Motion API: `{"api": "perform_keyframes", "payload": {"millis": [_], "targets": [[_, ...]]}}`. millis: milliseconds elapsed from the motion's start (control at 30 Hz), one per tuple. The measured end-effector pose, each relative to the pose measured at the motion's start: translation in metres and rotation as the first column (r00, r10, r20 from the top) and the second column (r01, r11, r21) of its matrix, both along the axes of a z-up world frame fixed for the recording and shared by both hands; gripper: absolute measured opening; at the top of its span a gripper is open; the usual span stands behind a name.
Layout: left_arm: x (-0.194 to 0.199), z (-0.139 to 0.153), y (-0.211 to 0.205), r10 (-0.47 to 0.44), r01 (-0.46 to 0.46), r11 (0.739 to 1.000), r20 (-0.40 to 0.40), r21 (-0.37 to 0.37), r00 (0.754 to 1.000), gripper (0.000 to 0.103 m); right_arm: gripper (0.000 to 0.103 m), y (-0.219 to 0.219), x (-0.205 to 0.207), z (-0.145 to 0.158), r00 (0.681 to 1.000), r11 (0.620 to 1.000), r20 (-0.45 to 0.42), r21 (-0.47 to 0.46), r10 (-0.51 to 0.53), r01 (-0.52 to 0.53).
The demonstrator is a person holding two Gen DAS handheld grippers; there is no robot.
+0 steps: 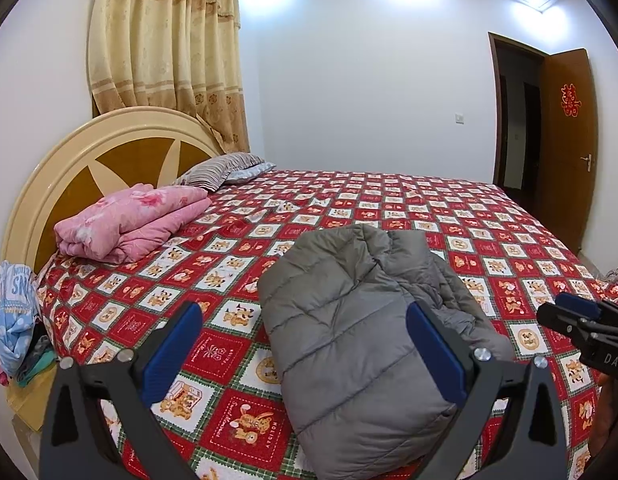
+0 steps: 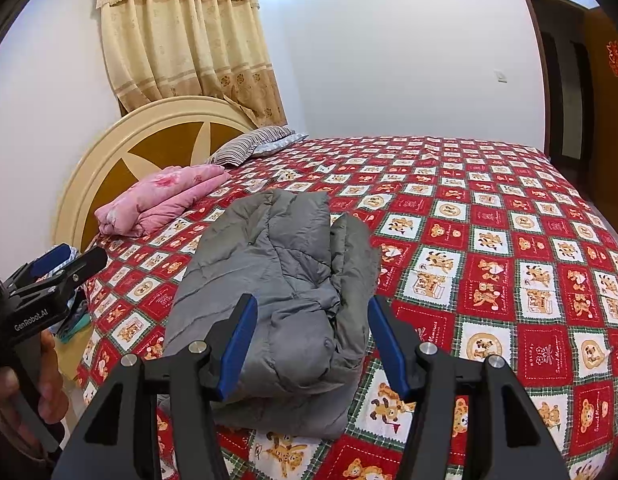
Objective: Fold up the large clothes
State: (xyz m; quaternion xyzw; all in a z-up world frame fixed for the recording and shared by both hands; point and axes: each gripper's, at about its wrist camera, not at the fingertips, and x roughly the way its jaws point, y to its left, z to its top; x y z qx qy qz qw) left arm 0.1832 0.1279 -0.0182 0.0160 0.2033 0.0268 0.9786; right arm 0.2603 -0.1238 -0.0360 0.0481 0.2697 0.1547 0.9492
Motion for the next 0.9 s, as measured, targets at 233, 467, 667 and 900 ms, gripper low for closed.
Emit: {"api": "perform_keyframes", "payload": {"millis": [233,467,667,900], "targets": [[-0.0001,0.0001,-0.0013,0.001,-0.001,1.000,-0.001,0.000,1.000,0.103,0.058,-0.0009,-0.0009,-0.0009,1.000,1.000,-0.007,0.004,-0.005,0.005],[0.0001,-0.0002,-0.0011,0.002,-0.002,1.000,0.000,0.000,1.000,0.103,0.058,-0.0006,-0.0014,-0.0012,1.000,1.000,-0.008,0.001,-0.005,0.005],[0.0000,-0.0006,-0.0008,0.003,-0.003,1.000,-0.004,-0.002,1.000,0.103,0.058,-0.0005,-0.0008,-0.0026,1.000,1.000,-0.013,0.002,-0.004,0.004],[-0.0003,-0.0030,-0.0006,0.004,-0.004,1.000,-0.007,-0.003,1.000,0.103,0.058,0.0000,-0.0008,-0.0031,1.000,1.000,-0.012,0.002,-0.004,0.004]]}}
